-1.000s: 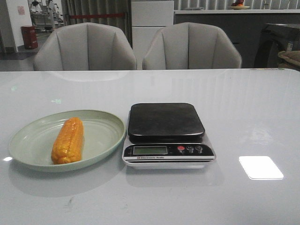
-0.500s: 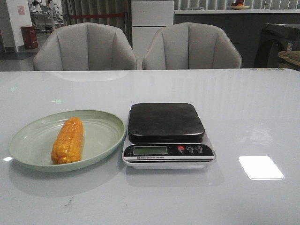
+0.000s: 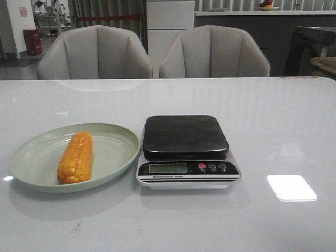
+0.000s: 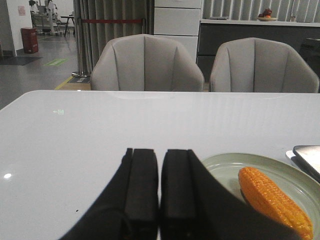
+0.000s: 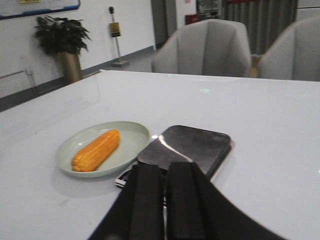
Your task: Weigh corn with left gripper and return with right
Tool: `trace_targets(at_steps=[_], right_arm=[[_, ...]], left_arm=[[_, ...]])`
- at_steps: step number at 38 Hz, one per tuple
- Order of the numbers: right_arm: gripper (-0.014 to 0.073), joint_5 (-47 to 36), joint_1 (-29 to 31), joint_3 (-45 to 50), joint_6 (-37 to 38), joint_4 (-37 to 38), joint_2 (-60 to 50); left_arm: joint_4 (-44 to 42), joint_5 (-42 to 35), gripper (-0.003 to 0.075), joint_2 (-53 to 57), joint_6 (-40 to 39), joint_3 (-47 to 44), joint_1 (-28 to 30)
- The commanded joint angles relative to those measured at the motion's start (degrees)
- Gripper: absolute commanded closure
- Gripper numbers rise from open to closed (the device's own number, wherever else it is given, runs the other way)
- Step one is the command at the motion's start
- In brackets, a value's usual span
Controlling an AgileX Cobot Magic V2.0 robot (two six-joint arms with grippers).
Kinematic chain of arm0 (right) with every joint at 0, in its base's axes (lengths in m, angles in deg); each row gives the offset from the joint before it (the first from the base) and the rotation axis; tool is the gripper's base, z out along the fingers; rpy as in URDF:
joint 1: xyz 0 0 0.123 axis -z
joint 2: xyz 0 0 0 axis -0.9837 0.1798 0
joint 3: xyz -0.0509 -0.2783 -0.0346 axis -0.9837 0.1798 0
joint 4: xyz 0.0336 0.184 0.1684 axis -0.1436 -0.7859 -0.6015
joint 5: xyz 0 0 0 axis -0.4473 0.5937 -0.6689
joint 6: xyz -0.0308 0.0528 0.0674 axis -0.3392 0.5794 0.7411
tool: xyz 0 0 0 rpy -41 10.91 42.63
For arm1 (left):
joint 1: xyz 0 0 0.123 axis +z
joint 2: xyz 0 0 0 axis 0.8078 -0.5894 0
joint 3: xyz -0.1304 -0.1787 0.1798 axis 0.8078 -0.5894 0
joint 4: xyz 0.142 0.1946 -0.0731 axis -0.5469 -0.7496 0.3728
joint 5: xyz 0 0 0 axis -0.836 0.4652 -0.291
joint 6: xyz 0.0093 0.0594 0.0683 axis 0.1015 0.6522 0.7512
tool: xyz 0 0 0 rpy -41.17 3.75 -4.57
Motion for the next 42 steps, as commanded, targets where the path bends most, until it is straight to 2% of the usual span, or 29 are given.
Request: trace_targets(at_steps=[1, 7, 14, 42], right_arm=[[0.0403, -4.75, 6.24, -0.97, -1.8, 0.7, 0.35], [0.0403, -4.69, 19.11, 2.18, -6.76, 0.7, -2.0], [0.0403, -4.28, 25.84, 5.44, -11.16, 0.7, -9.27], [0.0403, -3.91, 26.28, 5.38, -11.22, 0.7, -9.08]], left_arm=[[0.55, -5.12, 0.0607, 1.31, -0.21, -1.83, 0.05], [0.55, -5.12, 0.0607, 1.31, -0.21, -1.83, 0.05], [0.55, -5.12, 0.0607, 1.31, -0.21, -1.83, 0.05], [0.55, -5.12, 0.0607, 1.21, -0.21, -1.83, 0.05]])
